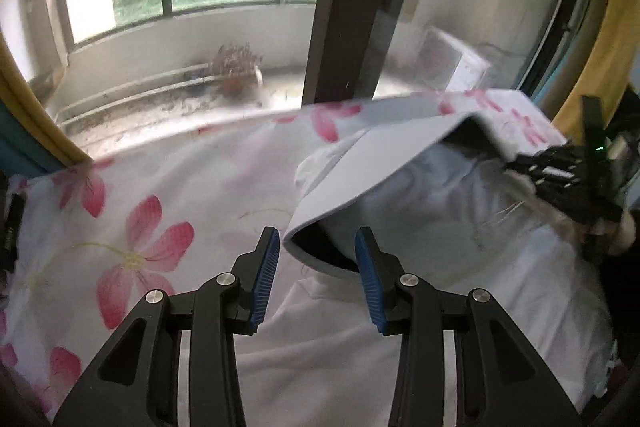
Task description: Fold large clothes
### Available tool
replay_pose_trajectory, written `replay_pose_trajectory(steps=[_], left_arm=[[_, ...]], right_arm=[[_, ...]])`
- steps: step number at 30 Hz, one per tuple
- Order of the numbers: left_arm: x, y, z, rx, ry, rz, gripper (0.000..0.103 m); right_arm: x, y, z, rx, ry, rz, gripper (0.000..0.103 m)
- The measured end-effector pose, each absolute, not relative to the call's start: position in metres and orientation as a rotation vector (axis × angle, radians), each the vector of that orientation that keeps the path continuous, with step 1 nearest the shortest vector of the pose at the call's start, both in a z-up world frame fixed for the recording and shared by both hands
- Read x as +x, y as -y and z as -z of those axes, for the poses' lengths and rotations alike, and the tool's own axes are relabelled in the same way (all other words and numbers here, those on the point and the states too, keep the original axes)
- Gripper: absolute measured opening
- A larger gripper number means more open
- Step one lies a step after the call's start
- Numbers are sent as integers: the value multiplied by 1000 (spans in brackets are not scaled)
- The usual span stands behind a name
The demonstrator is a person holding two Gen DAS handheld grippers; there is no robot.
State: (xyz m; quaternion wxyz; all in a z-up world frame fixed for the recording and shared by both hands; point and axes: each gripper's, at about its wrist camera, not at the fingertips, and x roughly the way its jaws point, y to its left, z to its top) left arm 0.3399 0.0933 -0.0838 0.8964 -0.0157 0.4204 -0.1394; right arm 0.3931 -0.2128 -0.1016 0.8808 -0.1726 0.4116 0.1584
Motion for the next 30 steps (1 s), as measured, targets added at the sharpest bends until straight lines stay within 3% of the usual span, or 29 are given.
replay_pose_trajectory(steps=[2, 3, 5, 11, 20, 30], left_arm=[[338, -95, 69, -53, -827, 296, 43], [341, -97, 63, -63, -805, 289, 51], [352, -97, 59, -78, -786, 270, 58], [398, -81, 86, -59, -842, 245, 58], [389, -81, 122, -39, -933, 302, 58], [378, -86, 134, 30, -950, 379, 67]], right_arm=[[394, 213, 102, -347, -871, -347, 8], [395, 212, 102, -347, -874, -354, 9], [390, 210, 106, -352, -875, -361, 9], [387, 217, 107, -316, -879, -384, 14], [389, 235, 60, -196, -796, -481, 64], [448, 197, 84, -153, -976, -595, 66]])
